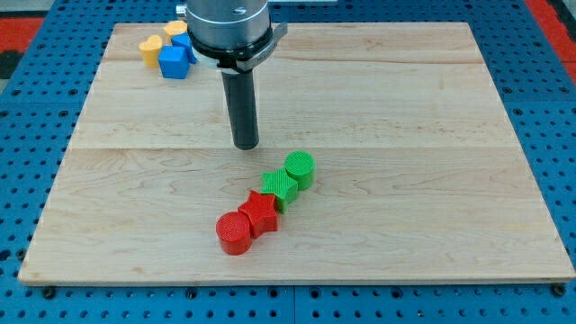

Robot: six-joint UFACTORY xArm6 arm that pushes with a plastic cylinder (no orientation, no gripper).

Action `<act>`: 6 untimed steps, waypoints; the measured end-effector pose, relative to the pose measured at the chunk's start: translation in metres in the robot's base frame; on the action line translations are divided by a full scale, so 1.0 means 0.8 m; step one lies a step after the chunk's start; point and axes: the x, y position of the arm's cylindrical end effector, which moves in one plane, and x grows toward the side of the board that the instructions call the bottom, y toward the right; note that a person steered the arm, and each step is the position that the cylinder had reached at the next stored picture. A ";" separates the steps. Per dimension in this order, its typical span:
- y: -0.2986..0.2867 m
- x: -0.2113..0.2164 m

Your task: Point your arm to red circle

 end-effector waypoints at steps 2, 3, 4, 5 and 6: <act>-0.001 0.002; 0.003 0.001; -0.010 -0.003; -0.026 0.006; -0.076 0.091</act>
